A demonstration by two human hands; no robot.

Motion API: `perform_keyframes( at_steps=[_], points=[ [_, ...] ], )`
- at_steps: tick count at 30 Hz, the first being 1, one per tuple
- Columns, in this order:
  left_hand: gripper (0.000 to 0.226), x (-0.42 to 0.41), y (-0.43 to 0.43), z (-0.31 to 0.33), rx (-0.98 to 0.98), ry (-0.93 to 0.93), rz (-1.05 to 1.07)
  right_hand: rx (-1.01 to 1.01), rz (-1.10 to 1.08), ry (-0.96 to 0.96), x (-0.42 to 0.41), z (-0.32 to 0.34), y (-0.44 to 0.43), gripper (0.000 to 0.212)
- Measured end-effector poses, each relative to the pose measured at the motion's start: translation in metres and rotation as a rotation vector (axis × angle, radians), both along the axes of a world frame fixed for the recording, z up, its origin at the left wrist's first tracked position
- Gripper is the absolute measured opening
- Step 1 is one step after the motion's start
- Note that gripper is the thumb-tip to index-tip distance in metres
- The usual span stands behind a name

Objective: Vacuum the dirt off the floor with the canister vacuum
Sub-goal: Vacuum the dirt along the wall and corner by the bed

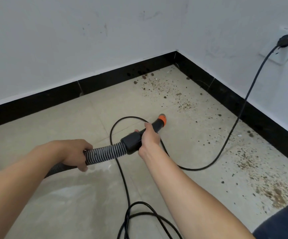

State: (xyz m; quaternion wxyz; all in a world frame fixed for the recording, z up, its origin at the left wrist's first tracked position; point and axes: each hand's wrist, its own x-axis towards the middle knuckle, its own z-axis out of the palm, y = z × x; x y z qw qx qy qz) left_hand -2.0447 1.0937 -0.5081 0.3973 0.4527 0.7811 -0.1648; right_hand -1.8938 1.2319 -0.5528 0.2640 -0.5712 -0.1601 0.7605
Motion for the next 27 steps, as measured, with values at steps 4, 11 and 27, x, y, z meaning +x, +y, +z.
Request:
perform_keyframes(
  at_steps=[4, 11, 27],
  points=[
    [0.023, 0.007, 0.011, -0.011, 0.014, -0.077, -0.014, 0.006, -0.033, -0.006, 0.002, -0.016, 0.007, 0.032],
    [0.024, 0.020, 0.042, -0.032, 0.178, -0.310, 0.137, 0.091, -0.017, 0.019, 0.006, -0.020, 0.063, 0.026],
    [0.027, 0.092, 0.132, -0.030, 0.257, -0.385, 0.406, 0.053, 0.428, -0.082, 0.010, 0.019, 0.194, 0.036]
  ],
)
